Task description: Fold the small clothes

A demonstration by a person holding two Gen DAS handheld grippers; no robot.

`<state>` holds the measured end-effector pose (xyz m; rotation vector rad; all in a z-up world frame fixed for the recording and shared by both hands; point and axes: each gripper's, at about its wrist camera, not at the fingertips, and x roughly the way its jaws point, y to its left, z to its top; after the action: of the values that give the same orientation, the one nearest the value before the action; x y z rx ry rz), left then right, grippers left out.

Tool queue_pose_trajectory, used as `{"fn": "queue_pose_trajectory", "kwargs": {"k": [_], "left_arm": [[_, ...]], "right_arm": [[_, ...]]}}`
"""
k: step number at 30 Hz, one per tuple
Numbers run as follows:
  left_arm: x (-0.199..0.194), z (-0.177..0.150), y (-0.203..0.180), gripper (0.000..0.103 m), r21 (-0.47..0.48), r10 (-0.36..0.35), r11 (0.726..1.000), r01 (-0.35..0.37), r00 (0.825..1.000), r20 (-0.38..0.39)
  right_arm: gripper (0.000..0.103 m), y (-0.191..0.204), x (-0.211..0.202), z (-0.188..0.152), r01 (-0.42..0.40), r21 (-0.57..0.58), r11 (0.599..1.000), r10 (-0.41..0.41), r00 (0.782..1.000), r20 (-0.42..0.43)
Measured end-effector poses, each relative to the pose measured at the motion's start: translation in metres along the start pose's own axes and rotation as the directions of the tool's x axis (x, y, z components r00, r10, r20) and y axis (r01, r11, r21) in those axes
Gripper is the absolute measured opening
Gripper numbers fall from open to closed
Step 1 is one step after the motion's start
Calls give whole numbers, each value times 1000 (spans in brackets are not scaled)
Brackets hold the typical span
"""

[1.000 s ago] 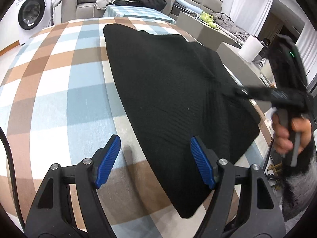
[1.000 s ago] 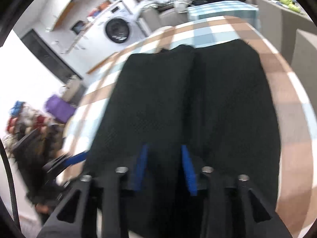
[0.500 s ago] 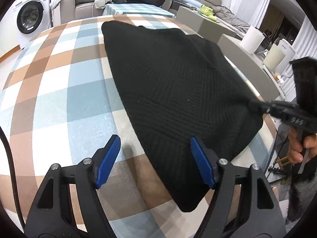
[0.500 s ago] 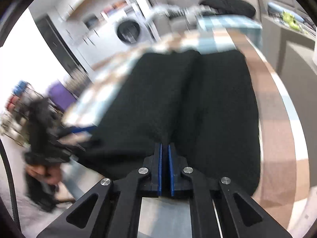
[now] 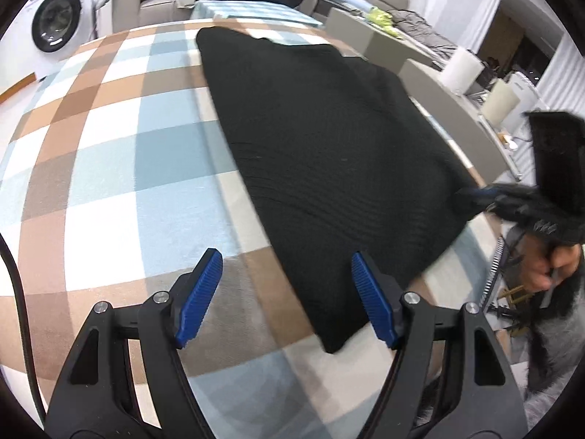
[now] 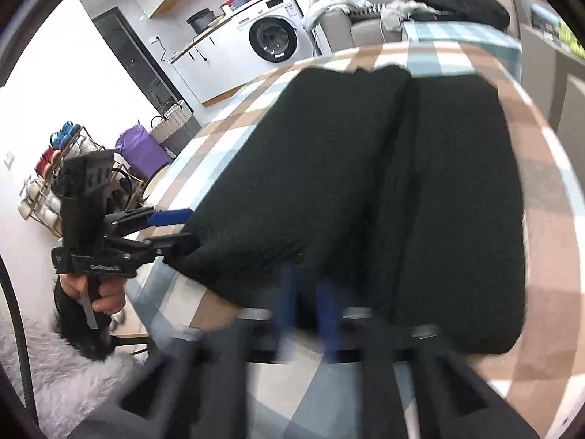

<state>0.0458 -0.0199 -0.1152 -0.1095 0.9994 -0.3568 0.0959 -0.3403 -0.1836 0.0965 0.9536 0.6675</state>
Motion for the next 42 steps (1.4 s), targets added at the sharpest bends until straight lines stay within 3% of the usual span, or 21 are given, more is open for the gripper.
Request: {"fn": "queue_pose_trajectory", "kwargs": {"k": [3, 7, 9, 12, 13, 14, 20, 24, 28, 30, 32, 34, 37, 40, 42], "left_arm": [[1, -1, 4, 71, -5, -3, 1000, 3, 1000, -5], [-1, -3, 4, 71, -7, -17, 1000, 17, 1000, -8], [-2, -2, 4, 71, -18, -52, 999, 51, 998, -20], [-3, 1, -1, 71, -14, -80, 997, 80, 997, -11], [-2, 2, -4, 71, -11, -87, 996, 87, 996, -7], [1, 3, -5, 71, -12, -96, 995, 96, 995, -7], [8, 5, -20, 71, 41, -44, 998, 44, 999, -5], [14, 19, -3, 71, -63, -117, 991, 118, 993, 10], [32, 45, 14, 71, -151, -94, 984, 100, 994, 46], [40, 58, 20, 70, -186, -127, 973, 136, 990, 60], [47, 69, 25, 66, -225, -135, 963, 148, 988, 72], [56, 80, 27, 47, -249, -104, 961, 122, 991, 83], [62, 86, 31, 28, -269, -65, 959, 89, 993, 94], [58, 86, 30, 18, -251, -41, 966, 66, 994, 104], [56, 84, 32, 16, -247, -35, 967, 61, 993, 108]], "right_arm": [[6, -3, -16, 5, -36, 13, 999, 35, 998, 52], [6, -7, 0, -2, 68, 8, 998, -67, 996, -65], [9, -7, 6, -4, 78, 8, 997, -77, 993, -88], [30, -9, 4, 1, 71, 27, 997, -70, 995, -65], [49, -12, 2, 4, 64, 42, 997, -62, 997, -40], [55, -15, 1, 7, 54, 54, 997, -53, 998, -18], [55, -15, 19, 23, 92, -2, 996, -92, 993, -69], [57, -16, 8, 33, 80, 24, 997, -80, 997, -6], [57, -26, 10, 38, 126, 68, 990, -127, 992, 10], [57, -33, 9, 37, 148, 110, 983, -151, 988, 17], [57, -39, 11, 33, 142, 137, 980, -144, 990, 6], [57, -41, 12, 29, 137, 145, 980, -140, 990, 11], [57, -42, 18, 27, 129, 164, 978, -131, 991, 1], [57, -43, 21, 28, 122, 175, 977, -124, 992, 2], [57, -41, 23, 29, 119, 180, 976, -121, 993, -1]]}}
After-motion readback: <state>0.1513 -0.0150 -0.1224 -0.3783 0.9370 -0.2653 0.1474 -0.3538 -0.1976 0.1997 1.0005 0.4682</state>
